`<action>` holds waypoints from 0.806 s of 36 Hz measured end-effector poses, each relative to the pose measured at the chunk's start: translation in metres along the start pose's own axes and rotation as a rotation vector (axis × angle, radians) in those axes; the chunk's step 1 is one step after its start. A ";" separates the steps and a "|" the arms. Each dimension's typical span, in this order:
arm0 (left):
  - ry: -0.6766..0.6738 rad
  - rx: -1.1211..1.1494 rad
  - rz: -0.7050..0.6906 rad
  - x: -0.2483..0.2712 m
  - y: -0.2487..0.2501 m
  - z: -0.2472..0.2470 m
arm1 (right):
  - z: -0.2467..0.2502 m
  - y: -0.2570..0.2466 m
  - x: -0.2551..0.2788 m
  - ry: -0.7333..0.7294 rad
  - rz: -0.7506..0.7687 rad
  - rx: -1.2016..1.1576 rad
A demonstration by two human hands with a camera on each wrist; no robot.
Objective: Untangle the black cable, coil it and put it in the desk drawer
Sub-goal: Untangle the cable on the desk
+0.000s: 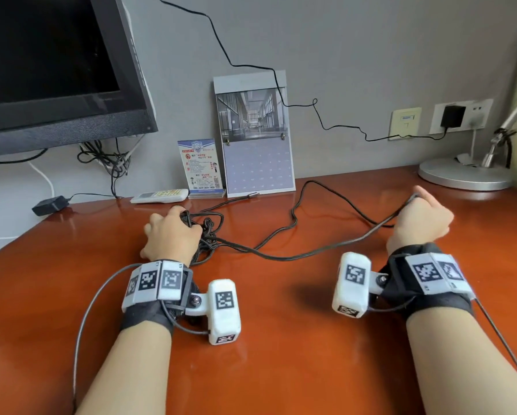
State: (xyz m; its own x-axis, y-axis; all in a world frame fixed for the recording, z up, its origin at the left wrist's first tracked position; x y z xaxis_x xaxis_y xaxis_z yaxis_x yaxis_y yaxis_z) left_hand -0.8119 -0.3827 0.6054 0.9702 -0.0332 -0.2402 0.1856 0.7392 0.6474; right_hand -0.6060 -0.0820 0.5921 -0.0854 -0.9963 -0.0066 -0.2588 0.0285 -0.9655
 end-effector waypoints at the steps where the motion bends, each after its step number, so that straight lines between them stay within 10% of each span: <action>1: -0.002 -0.002 0.000 0.000 0.000 0.000 | 0.001 -0.008 0.006 -0.022 0.031 0.066; 9: -0.009 -0.013 0.001 0.000 0.001 -0.001 | -0.025 -0.037 0.037 -0.425 0.481 0.490; 17: -0.074 -0.061 -0.040 0.008 0.013 -0.008 | -0.058 -0.013 0.113 -1.376 0.587 0.823; 29: -0.205 -0.063 -0.192 0.036 0.044 -0.028 | -0.067 0.021 0.136 -1.521 0.462 0.871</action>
State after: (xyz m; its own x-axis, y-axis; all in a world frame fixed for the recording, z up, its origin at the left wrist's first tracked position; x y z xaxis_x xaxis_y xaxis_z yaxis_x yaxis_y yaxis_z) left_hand -0.7735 -0.3325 0.6057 0.9308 -0.3070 -0.1983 0.3647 0.7466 0.5564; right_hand -0.6880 -0.2116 0.5886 0.9912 -0.1320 -0.0077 0.0943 0.7462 -0.6590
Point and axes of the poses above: each hand's wrist, its own x-axis away from the middle knuckle, its own z-axis out of the back of the hand, y = z × x, the point moved 4 cm from there along -x, towards the middle knuckle, and after that the axes turned 8 degrees about x, right-handed, at the moved point
